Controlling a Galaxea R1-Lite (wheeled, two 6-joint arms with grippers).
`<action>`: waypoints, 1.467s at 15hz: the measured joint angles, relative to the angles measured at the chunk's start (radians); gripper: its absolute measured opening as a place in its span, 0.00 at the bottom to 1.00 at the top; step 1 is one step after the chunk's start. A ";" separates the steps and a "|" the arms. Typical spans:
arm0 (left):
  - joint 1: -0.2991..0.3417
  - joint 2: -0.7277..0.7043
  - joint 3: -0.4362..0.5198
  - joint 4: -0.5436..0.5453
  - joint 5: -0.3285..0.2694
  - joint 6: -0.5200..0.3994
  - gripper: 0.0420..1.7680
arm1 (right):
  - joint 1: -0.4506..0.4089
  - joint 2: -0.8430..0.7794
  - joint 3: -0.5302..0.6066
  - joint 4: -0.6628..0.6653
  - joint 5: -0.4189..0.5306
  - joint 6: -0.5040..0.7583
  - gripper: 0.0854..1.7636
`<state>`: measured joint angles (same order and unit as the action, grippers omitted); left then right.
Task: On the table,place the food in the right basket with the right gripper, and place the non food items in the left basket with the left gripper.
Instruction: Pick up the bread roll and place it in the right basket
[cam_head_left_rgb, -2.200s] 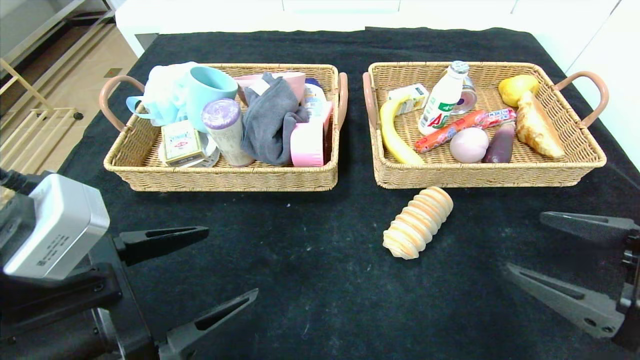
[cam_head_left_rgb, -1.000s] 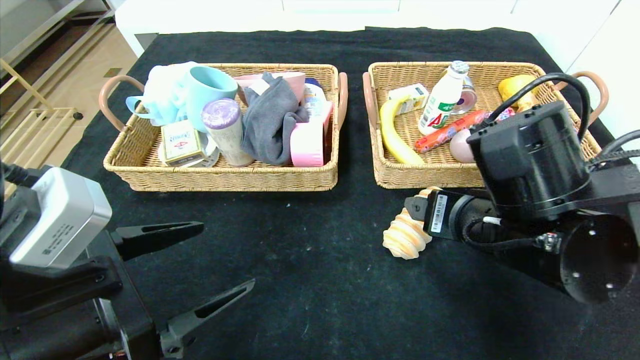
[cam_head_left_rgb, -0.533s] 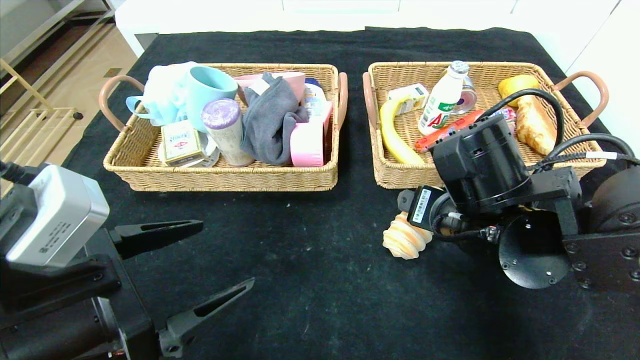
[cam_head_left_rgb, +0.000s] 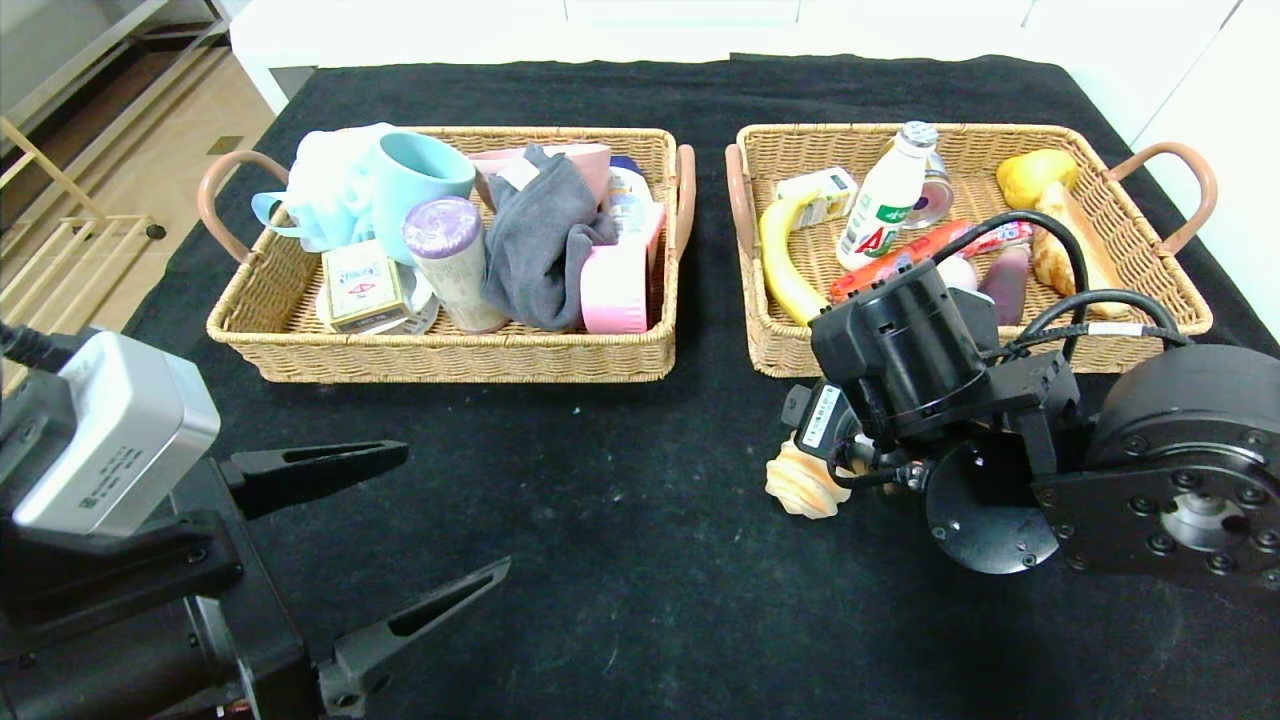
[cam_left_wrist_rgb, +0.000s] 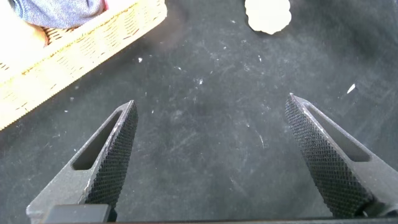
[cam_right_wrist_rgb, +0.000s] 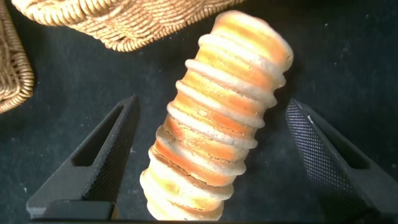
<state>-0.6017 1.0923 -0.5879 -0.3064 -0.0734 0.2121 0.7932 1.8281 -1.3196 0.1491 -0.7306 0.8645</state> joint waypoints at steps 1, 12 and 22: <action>0.000 0.000 0.000 0.000 0.000 0.000 0.97 | -0.001 0.004 0.000 0.000 0.000 0.000 0.97; 0.000 0.001 0.005 0.000 0.000 -0.001 0.97 | -0.001 0.038 0.006 -0.001 0.001 0.015 0.48; 0.000 0.005 0.009 0.003 -0.005 0.001 0.97 | -0.002 0.058 0.009 -0.001 0.001 0.015 0.21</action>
<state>-0.6021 1.0977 -0.5787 -0.3030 -0.0783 0.2134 0.7909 1.8864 -1.3104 0.1477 -0.7291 0.8798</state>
